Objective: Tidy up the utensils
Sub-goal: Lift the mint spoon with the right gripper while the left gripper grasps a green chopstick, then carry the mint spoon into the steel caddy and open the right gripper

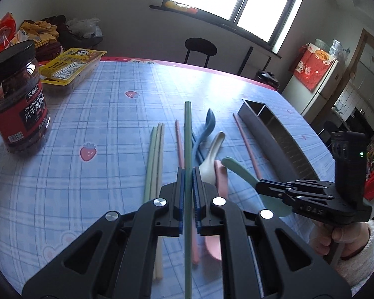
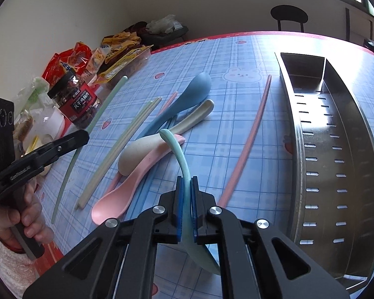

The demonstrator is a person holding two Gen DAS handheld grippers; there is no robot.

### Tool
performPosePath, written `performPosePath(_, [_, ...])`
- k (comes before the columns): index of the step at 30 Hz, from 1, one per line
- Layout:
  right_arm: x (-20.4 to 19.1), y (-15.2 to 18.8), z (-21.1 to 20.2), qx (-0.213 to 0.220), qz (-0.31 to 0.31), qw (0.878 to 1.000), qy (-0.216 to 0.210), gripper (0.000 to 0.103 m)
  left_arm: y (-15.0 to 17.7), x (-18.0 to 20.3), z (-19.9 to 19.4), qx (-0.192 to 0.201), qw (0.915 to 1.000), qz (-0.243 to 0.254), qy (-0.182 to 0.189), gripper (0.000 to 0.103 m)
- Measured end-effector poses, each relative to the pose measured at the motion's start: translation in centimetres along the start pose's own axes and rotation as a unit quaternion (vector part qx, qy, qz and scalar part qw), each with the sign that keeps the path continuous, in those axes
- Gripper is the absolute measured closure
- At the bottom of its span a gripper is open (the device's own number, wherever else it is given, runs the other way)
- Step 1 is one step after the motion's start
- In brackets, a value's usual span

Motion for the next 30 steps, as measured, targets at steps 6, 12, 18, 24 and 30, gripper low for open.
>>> performPosePath(6, [-0.1, 0.2, -0.7, 0.007, 0.017, 1.0, -0.019, 0.097, 0.9, 0.9, -1.3, 0.011, 0.9992, -0.034, 0.016, 0.093])
performPosePath(12, [0.4, -0.4, -2.1, 0.026, 0.056, 0.997, -0.05, 0.097, 1.0, 2.1, -2.3, 0.022, 0.9964, -0.077, 0.031, 0.093])
performPosePath(18, [2.0, -2.6, -4.8, 0.071, 0.077, 0.993, -0.051, 0.097, 0.1, 4.7, -1.9, 0.029, 0.9959, -0.078, 0.036, 0.093])
performPosePath(24, [6.9, -4.3, -7.5, 0.111, 0.108, 0.988, -0.021, 0.097, -1.0, 9.0, 0.8, 0.021, 0.9948, -0.082, 0.058, 0.093])
performPosePath(30, [12.2, -4.6, -8.6, 0.124, 0.139, 0.982, 0.017, 0.097, -1.8, 13.9, 5.6, 0.01, 0.9914, -0.103, 0.081, 0.093])
Point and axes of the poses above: each gripper's, at about its wrist camera, not at the fingertips, and z roughly the way its jaws point, x to its right, y to its underside, the point moved 8 cm from there along z, roughly the way its jaws point, and after that the axes turned 14 degrees about x, right-handed, at the moved point
